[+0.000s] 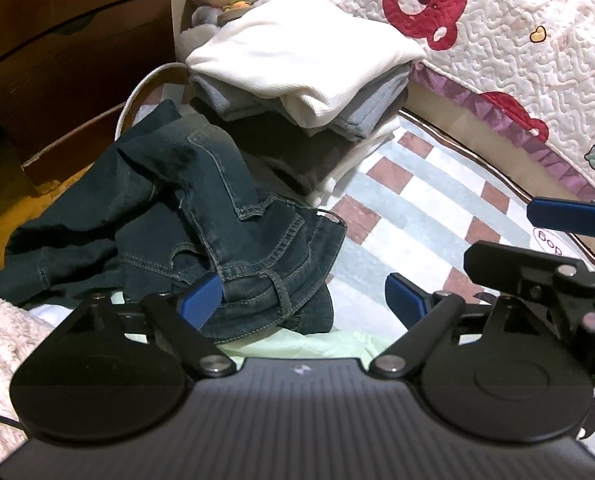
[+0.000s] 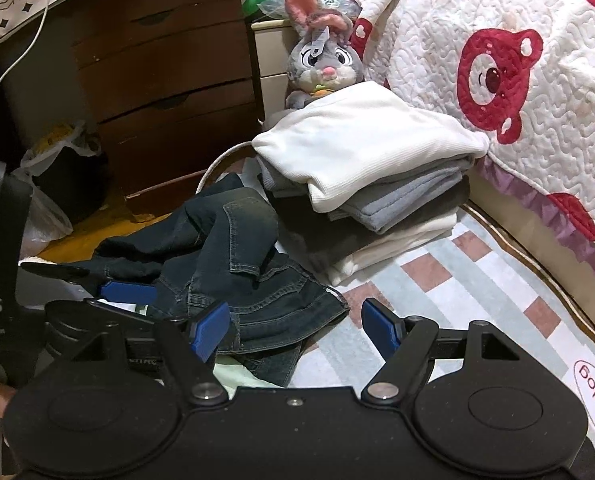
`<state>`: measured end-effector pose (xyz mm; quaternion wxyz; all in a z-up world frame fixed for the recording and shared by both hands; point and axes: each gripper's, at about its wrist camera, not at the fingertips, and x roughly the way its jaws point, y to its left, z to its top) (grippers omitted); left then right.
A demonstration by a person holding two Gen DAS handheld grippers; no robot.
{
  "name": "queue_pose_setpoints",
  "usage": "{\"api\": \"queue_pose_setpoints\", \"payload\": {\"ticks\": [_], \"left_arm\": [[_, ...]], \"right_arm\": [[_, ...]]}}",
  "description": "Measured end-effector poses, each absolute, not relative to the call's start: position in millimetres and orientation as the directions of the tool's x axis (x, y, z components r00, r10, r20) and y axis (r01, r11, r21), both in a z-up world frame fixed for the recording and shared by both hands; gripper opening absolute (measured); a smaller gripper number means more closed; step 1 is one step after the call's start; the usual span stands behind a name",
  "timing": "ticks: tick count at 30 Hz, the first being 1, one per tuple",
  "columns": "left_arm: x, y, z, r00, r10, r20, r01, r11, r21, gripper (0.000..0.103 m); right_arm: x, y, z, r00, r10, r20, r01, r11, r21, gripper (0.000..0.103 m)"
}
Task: Fold clothes
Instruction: 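Move both grippers toward the crumpled blue jeans, then grasp the jeans waistband with the right gripper while the left gripper grasps another edge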
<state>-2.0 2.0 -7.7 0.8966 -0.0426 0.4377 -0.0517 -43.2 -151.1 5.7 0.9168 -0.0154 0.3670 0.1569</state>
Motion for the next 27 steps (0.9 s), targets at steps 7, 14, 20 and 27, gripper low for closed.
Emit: {"api": "queue_pose_setpoints", "payload": {"ticks": [7,14,20,27], "left_arm": [[-1,5,-11,0.623,-0.140,-0.769,0.066,0.990,-0.127,0.081],[2,13,-12,0.631,-0.136,-0.764,0.061,0.990,-0.126,0.077],[37,47,-15,0.616,-0.120,-0.779,0.066,0.993,-0.101,0.074],[106,95,-16,0.538,-0.093,-0.838,0.033,0.995,-0.090,0.074]], "right_arm": [[-39,-154,2,0.669,0.274,-0.691,-0.288,0.953,0.099,0.077],[-34,-153,-9,0.643,0.260,-0.720,-0.266,0.958,0.108,0.077],[-28,-151,-29,0.640,0.286,-0.713,-0.274,0.952,0.135,0.060],[-18,-123,-70,0.561,0.310,-0.767,-0.400,0.913,0.077,0.009]]}}
